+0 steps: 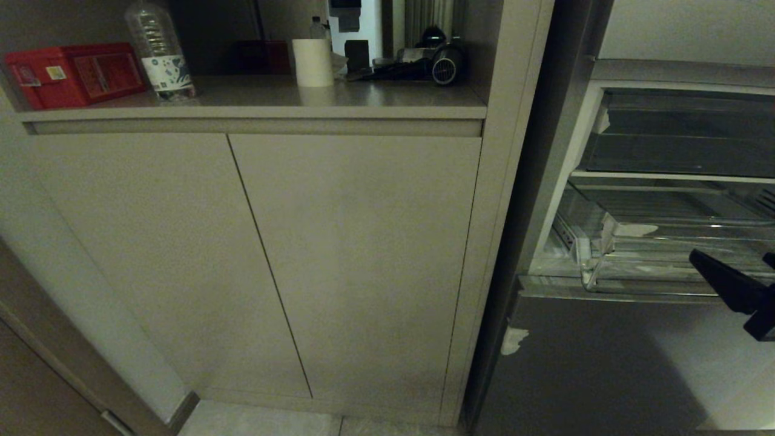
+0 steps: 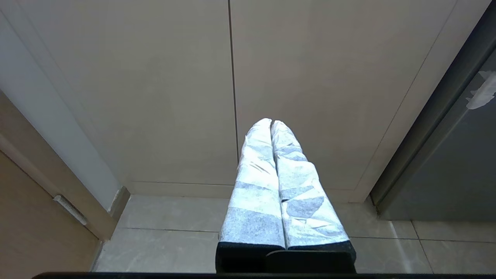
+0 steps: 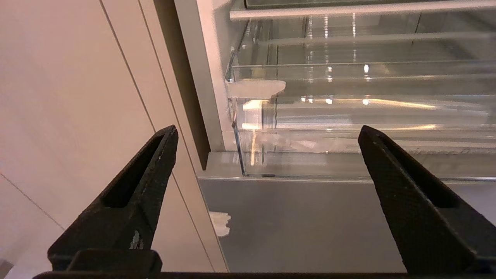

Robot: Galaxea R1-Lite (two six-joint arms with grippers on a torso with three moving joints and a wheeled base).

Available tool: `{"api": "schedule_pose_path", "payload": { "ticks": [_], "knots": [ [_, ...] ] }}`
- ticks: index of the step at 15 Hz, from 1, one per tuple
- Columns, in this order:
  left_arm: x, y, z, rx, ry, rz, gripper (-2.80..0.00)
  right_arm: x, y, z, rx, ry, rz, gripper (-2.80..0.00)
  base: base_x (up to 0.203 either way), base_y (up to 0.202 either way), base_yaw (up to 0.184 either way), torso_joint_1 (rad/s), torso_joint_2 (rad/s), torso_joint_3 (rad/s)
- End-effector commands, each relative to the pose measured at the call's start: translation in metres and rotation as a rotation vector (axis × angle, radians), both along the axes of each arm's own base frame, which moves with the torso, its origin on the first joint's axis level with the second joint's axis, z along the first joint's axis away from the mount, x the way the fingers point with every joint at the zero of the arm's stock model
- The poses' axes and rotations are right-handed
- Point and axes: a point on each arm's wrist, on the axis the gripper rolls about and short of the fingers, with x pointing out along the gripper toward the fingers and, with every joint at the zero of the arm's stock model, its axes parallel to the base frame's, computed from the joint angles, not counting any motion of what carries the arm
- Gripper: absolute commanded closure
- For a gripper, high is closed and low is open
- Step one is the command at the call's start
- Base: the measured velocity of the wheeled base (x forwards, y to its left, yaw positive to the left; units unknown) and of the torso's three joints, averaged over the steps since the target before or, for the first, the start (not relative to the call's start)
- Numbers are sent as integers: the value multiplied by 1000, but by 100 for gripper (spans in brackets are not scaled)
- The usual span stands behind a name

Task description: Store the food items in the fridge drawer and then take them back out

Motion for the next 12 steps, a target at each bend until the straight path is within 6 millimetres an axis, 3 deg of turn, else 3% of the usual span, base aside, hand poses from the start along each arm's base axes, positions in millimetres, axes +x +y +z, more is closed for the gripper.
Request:
{"api": "schedule_pose_path", "payload": {
  "ticks": [1, 7, 12],
  "knots": [
    [0, 0, 0, 0, 2, 0, 0, -6, -1, 4, 3, -32, 1, -280, 0, 0, 0, 0, 0, 0],
    [0, 0, 0, 0, 2, 0, 0, -3, 0, 9, 5, -46, 19, -280, 0, 0, 0, 0, 0, 0],
    [0, 0, 0, 0, 2, 0, 0, 4, 1, 33, 1, -31, 11, -280, 0, 0, 0, 0, 0, 0]
  ]
}}
